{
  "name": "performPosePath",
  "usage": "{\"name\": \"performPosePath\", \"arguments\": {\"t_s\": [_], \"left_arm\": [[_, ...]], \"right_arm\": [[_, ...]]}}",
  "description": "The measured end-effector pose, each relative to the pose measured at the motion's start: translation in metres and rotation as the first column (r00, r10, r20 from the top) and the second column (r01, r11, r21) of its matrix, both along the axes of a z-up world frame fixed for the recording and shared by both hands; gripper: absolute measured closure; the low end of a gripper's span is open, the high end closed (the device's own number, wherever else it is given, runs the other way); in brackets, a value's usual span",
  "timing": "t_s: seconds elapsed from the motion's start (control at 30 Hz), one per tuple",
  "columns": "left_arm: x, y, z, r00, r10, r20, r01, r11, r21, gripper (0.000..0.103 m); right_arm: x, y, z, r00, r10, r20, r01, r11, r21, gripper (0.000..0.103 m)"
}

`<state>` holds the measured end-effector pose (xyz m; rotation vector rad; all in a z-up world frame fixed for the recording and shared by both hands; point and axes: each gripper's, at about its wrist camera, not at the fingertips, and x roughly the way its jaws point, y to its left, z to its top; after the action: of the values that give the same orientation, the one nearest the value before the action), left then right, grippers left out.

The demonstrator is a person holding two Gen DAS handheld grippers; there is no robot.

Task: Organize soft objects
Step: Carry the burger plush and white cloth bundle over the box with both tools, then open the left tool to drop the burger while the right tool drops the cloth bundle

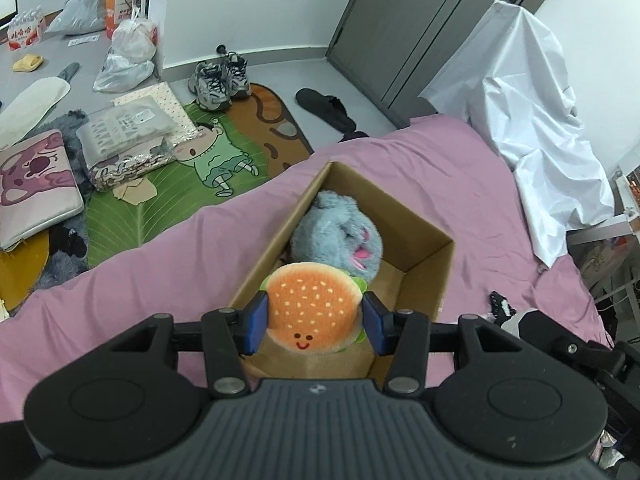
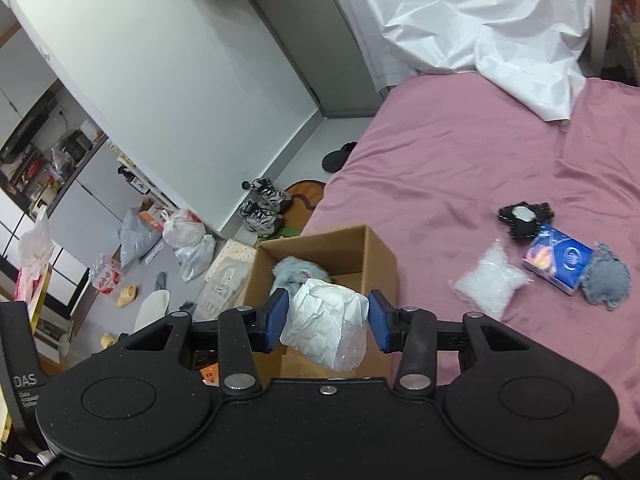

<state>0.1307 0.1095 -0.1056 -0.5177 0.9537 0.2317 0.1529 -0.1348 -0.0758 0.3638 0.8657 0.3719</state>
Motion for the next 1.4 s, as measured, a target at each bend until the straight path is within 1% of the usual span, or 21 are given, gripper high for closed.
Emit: {"name": "performPosePath", "arguments": {"t_s": [0.23, 0.47, 0.6, 0.7, 0.87, 0.93, 0.97, 1.0, 1.07, 1.17, 1.27, 1.33, 1.37, 1.4], "left_arm": [[0.014, 0.010, -0.015, 0.999, 0.004, -0.048, -0.004, 1.000, -0.016, 0.054], [0.031, 0.015, -0.028, 0.997, 0.004, -0.078, -0.006, 1.000, -0.022, 0.053], [0.040, 0.013, -0.037, 0.995, -0.011, -0.099, 0.008, 0.999, -0.033, 0.053], [0.045, 0.009, -0.041, 0.993, -0.025, -0.119, 0.022, 0.999, -0.027, 0.053], [0.050, 0.009, -0.042, 0.989, -0.038, -0.144, 0.035, 0.999, -0.026, 0.048], [0.052, 0.008, -0.041, 0.987, -0.040, -0.155, 0.036, 0.999, -0.030, 0.045], [0.052, 0.007, -0.040, 0.987, -0.045, -0.157, 0.041, 0.999, -0.030, 0.042], [0.053, 0.006, -0.039, 0.986, -0.051, -0.157, 0.047, 0.998, -0.028, 0.038], [0.053, 0.005, -0.035, 0.987, -0.057, -0.151, 0.055, 0.998, -0.019, 0.034], [0.052, 0.007, -0.028, 0.989, -0.045, -0.139, 0.043, 0.999, -0.013, 0.032], [0.050, 0.010, -0.020, 0.992, -0.024, -0.123, 0.026, 1.000, 0.012, 0.030], [0.049, 0.013, -0.016, 0.993, -0.012, -0.116, 0.015, 1.000, 0.020, 0.030], [0.049, 0.014, -0.015, 0.993, -0.009, -0.115, 0.012, 1.000, 0.022, 0.029], [0.048, 0.014, -0.013, 0.993, -0.005, -0.114, 0.008, 1.000, 0.026, 0.029]], "right_arm": [[0.014, 0.016, -0.007, 0.999, 0.027, -0.021, -0.027, 1.000, -0.013, 0.060], [0.031, 0.026, -0.016, 0.998, 0.033, -0.057, -0.034, 0.999, -0.017, 0.060], [0.038, 0.032, -0.023, 0.996, 0.040, -0.074, -0.042, 0.999, -0.026, 0.060], [0.044, 0.034, -0.028, 0.995, 0.037, -0.088, -0.040, 0.999, -0.031, 0.060], [0.051, 0.037, -0.034, 0.994, 0.036, -0.105, -0.040, 0.999, -0.027, 0.060], [0.054, 0.039, -0.034, 0.994, 0.037, -0.107, -0.041, 0.999, -0.027, 0.060], [0.055, 0.039, -0.034, 0.994, 0.037, -0.107, -0.040, 0.999, -0.026, 0.060], [0.056, 0.039, -0.034, 0.993, 0.038, -0.108, -0.040, 0.999, -0.024, 0.060], [0.058, 0.040, -0.034, 0.994, 0.039, -0.107, -0.042, 0.999, -0.021, 0.060], [0.062, 0.041, -0.033, 0.994, 0.039, -0.107, -0.041, 0.999, -0.014, 0.059], [0.064, 0.042, -0.030, 0.994, 0.036, -0.104, -0.036, 0.999, -0.004, 0.058], [0.065, 0.040, -0.028, 0.995, 0.023, -0.095, -0.021, 1.000, 0.016, 0.047], [0.065, 0.038, -0.027, 0.995, 0.013, -0.097, -0.010, 1.000, 0.024, 0.033], [0.064, 0.036, -0.026, 0.995, -0.001, -0.095, 0.004, 1.000, 0.028, 0.028]]}}
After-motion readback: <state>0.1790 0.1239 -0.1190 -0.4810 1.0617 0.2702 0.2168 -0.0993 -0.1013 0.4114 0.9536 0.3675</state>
